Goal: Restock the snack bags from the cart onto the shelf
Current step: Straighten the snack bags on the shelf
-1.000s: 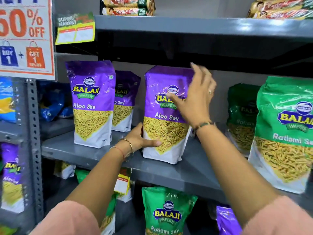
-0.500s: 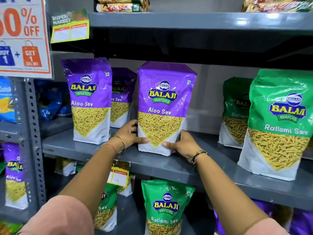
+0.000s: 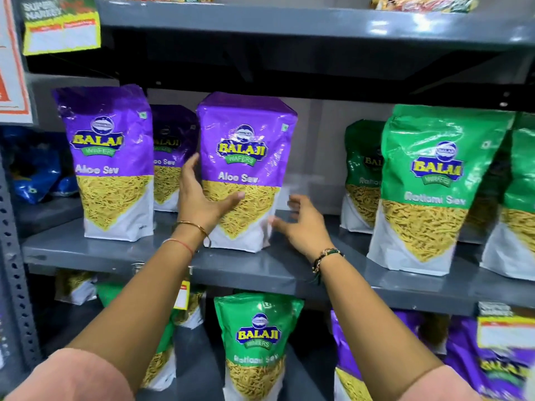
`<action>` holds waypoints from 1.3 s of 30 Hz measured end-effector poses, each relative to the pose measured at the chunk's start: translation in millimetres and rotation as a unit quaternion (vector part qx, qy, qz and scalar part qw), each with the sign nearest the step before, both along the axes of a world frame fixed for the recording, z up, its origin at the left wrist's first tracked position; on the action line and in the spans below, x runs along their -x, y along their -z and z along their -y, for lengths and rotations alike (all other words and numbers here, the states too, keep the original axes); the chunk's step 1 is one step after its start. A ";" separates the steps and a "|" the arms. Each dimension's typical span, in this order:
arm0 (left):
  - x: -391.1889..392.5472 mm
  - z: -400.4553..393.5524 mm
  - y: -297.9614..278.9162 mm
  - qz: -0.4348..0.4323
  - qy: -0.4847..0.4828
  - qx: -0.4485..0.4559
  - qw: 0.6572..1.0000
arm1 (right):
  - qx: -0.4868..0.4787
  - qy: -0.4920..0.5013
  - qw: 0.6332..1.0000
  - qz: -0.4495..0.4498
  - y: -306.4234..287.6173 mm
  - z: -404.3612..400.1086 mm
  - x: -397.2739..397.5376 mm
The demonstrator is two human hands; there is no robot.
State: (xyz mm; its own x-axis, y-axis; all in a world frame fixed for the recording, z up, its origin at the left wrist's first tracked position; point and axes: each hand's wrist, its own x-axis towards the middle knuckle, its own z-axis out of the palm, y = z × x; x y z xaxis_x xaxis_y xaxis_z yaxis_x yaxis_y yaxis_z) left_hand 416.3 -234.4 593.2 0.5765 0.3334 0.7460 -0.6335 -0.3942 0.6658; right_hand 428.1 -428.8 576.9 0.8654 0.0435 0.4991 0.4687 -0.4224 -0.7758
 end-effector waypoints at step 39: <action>-36.4 267.8 27.5 -0.236 0.231 -0.078 0.941 | -0.056 0.408 0.911 -0.020 -7.3 375.5 26.5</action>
